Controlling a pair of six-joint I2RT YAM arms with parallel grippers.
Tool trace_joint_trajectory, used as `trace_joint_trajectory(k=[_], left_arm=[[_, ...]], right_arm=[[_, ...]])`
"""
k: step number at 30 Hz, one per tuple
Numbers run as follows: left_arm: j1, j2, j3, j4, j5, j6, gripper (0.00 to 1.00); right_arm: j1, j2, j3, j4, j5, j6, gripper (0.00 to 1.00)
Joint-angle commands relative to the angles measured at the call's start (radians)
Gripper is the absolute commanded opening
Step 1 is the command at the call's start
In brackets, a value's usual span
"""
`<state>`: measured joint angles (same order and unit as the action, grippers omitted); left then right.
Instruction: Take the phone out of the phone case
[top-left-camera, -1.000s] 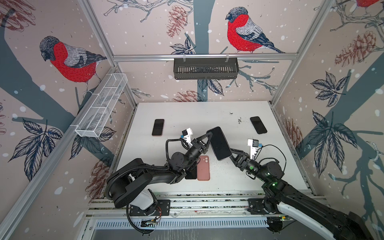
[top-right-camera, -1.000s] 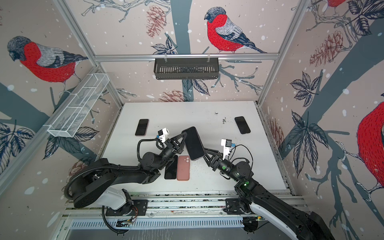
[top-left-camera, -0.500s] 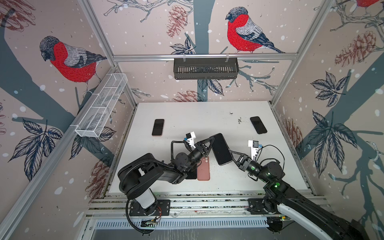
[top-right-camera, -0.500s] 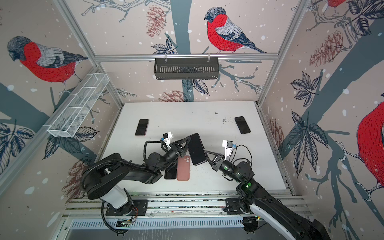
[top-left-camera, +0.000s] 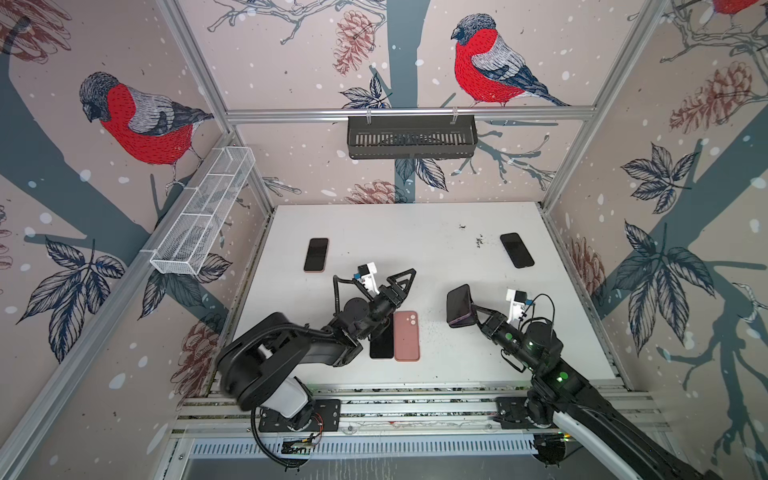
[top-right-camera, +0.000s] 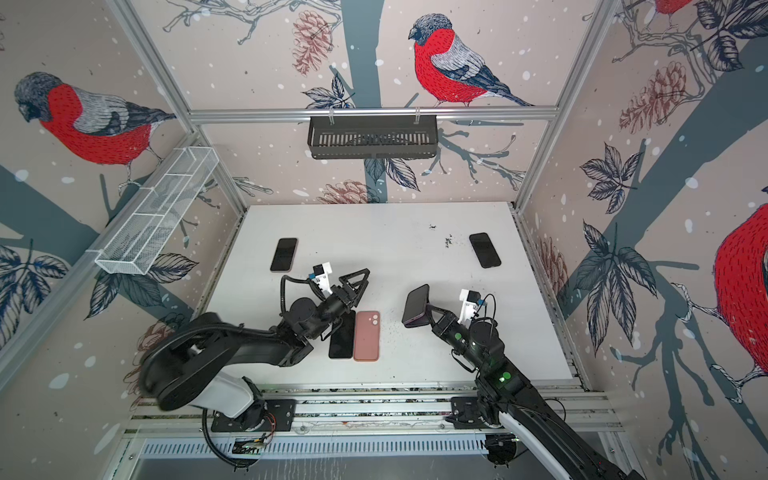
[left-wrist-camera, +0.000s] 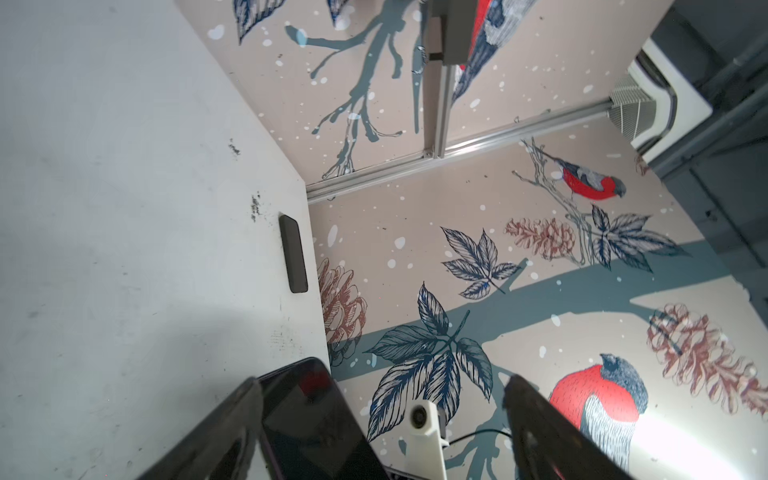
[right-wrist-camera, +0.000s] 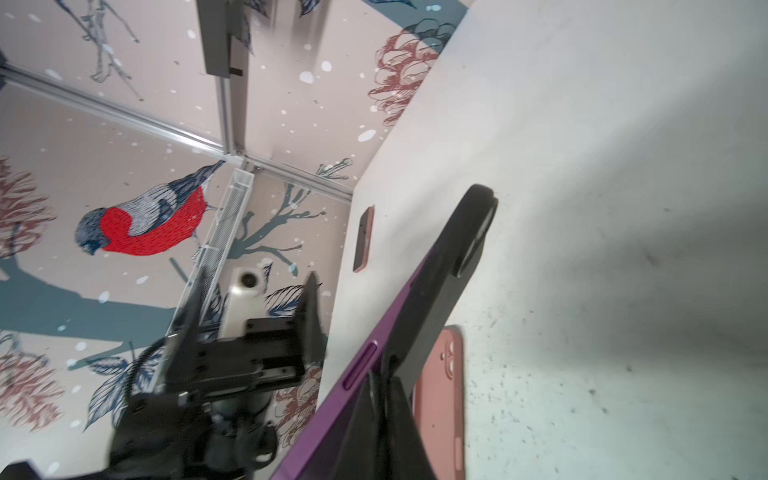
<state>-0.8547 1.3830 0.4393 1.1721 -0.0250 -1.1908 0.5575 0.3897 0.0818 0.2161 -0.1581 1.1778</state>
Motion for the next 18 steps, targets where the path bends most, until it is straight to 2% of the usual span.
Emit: trace_joint_trajectory(k=[1,2,5,8,10,14,18], left_arm=[[-0.135,-0.166,0.178,-0.626,-0.234,0.461,0.92],[-0.185,-0.194,0.235,-0.74,-0.305,0.552,0.92],[-0.263,-0.204,0.333,-0.919,-0.302,0.713,0.86],[-0.376,-0.123,0.421,-1.051,-0.354,0.85,0.79],[-0.43,-0.057,0.462,-1.077,-0.38,0.918,0.75],[-0.472,0.057,0.552,-1.134,-0.356,0.97,0.67],[-0.477,0.129,0.612,-1.157,-0.37,0.993,0.67]], right_arm=[[-0.019,0.001,-0.001,0.022,0.001,-0.003,0.0],[-0.022,0.001,-0.003,0.019,0.0,-0.004,0.0],[-0.027,0.005,-0.018,0.04,-0.011,0.006,0.0],[-0.028,0.008,-0.02,0.041,-0.015,0.007,0.0],[-0.028,0.008,-0.02,0.04,-0.017,0.007,0.0],[-0.028,0.005,-0.017,0.034,-0.02,0.006,0.0],[-0.028,0.003,-0.018,0.034,-0.02,0.006,0.0]])
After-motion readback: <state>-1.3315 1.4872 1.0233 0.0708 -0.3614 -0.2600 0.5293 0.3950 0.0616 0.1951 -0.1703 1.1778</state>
